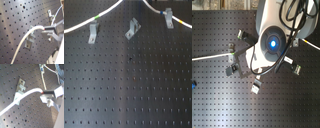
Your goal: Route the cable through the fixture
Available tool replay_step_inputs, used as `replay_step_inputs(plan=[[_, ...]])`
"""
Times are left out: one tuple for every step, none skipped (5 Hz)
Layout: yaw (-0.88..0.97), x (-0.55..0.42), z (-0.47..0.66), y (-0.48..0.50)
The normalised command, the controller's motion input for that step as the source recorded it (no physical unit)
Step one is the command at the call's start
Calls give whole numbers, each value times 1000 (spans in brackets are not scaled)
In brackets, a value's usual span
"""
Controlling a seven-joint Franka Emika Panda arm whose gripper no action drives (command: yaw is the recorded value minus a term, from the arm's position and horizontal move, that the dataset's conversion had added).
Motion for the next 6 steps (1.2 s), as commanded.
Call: replay_step_inputs(plan=[[0,-6,0,16],[0,-2,15,4],[0,-22,181,54],[0,-29,84,29],[0,-19,97,35],[-9,-60,93,48]])
